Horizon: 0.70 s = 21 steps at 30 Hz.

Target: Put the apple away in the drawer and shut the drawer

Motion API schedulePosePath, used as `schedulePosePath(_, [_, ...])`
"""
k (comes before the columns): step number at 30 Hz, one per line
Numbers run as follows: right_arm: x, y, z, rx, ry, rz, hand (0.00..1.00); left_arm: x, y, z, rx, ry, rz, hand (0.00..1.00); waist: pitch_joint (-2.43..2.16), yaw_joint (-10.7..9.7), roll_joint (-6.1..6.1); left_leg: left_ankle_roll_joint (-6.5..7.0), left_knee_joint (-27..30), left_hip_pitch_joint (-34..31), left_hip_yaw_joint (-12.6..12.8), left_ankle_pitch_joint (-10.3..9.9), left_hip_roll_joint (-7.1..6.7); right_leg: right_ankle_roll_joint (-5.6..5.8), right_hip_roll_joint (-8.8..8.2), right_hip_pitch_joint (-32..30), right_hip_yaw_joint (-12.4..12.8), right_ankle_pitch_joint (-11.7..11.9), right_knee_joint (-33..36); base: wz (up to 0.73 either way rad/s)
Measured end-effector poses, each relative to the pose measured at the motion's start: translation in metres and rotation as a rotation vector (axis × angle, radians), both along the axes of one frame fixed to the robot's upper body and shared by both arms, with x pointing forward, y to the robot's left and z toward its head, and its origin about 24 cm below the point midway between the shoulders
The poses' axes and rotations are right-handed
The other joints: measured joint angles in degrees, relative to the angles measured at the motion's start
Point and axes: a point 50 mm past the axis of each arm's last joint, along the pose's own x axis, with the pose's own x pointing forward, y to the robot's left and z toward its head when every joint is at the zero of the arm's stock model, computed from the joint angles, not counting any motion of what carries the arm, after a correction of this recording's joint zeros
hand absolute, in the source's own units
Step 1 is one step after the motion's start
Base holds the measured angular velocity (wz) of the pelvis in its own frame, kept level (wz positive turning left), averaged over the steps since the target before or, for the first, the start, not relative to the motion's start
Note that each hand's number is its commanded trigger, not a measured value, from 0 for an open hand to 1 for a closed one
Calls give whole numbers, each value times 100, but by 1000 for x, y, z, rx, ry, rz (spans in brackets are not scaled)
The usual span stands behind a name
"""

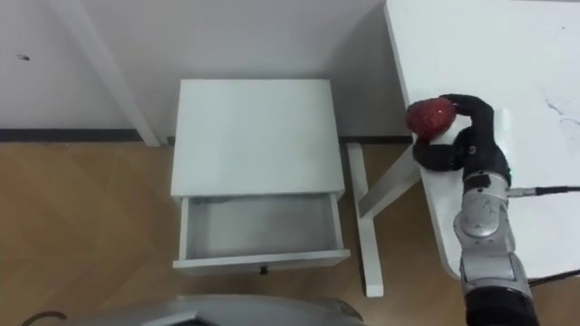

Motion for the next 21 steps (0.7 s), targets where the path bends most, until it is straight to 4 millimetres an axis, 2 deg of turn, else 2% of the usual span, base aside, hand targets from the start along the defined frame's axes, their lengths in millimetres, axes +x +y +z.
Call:
schedulePosePath(2, [4,16,2,5,0,79,100,4,-2,-1,-7,4,-18,0,2,82,-2,0,0,-15,-61,0,-7,0,-7,0,-33,0,0,8])
schedulePosePath(4, [9,40,5,-13,-10,194,100,5,-6,-2,-17,13,-38,0,15,173,45,2,1,-20,-91,1,-11,1,-7,7,-46,-1,-10,7])
schedulePosePath(8, [6,65,-2,5,50,329,100,13,-10,-3,-31,7,-62,0,15,235,68,3,2,-87,-273,2,-26,1,-30,9,-200,-1,-20,18])
schedulePosePath(10, [4,76,-6,17,87,385,100,15,-11,-4,-35,2,-62,0,18,369,73,4,10,-116,-297,3,-28,1,-37,4,-267,-1,-25,10])
schedulePosePath(16, [1,91,-10,17,137,485,100,19,-12,-4,-53,-4,-68,0,13,498,68,7,41,-200,-379,8,-28,2,-47,-22,-364,-1,-26,7])
schedulePosePath(21, [-1,99,-14,7,187,527,100,18,-13,-4,-67,9,-68,0,13,518,77,6,63,-269,-367,8,-30,2,-49,-39,-380,-1,-23,0])
